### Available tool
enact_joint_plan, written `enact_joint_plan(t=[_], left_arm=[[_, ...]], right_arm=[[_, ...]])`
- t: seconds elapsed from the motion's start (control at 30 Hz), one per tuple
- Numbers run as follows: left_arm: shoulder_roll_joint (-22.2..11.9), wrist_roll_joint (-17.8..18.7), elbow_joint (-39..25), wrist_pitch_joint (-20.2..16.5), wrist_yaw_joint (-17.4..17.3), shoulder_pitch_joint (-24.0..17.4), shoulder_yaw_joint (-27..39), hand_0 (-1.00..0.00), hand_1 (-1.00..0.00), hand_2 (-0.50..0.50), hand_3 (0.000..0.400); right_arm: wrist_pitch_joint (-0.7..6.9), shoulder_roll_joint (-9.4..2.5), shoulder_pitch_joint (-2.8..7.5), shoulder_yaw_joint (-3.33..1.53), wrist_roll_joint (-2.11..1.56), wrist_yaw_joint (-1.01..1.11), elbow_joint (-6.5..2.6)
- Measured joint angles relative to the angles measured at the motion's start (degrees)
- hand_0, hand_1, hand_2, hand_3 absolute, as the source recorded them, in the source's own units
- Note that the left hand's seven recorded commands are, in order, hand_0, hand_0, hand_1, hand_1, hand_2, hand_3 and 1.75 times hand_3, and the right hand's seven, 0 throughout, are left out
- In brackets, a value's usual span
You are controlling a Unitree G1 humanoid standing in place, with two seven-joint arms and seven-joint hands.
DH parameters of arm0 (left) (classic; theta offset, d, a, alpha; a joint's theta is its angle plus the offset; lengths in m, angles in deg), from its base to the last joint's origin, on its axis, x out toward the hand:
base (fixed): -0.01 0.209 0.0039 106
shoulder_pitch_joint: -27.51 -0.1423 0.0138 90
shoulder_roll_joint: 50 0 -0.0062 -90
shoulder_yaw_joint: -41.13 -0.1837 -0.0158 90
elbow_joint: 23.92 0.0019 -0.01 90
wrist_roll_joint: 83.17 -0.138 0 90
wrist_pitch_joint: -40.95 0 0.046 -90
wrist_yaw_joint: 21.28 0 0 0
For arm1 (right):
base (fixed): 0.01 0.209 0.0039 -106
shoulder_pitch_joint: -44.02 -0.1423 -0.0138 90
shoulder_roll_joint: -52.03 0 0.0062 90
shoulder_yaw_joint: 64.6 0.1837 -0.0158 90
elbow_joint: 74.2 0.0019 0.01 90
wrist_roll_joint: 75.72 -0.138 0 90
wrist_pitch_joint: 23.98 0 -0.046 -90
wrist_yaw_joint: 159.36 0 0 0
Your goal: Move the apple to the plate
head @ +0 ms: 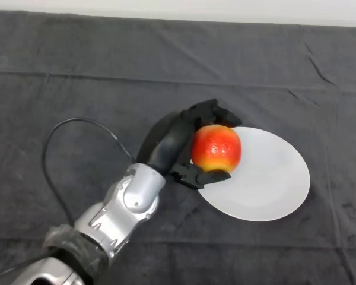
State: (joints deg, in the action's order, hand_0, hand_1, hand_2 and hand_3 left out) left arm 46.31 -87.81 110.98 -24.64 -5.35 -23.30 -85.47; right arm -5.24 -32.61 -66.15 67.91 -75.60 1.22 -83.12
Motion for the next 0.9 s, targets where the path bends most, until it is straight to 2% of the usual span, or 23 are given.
enact_joint_plan(t=[0.23, 0.43, 0.9], left_arm=[[1.0, 3.71, 4.27, 1.99, 0.35, 2.55, -5.19, -1.0, -1.0, 0.0, 0.4], [1.99, 6.05, 7.48, 2.99, 1.23, 3.08, -8.55, -1.0, -1.0, 0.0, 0.4], [2.33, 11.15, 9.53, 3.52, 2.2, 3.54, -17.33, -1.0, -1.0, 0.0, 0.4]], right_arm=[[-0.02, 0.0, 0.0, 0.0, 0.0, 0.0, -0.03], [-0.03, 0.0, -0.02, 0.0, 0.01, 0.0, -0.04], [-0.05, 0.01, -0.03, 0.03, 0.01, 0.0, -0.07]])
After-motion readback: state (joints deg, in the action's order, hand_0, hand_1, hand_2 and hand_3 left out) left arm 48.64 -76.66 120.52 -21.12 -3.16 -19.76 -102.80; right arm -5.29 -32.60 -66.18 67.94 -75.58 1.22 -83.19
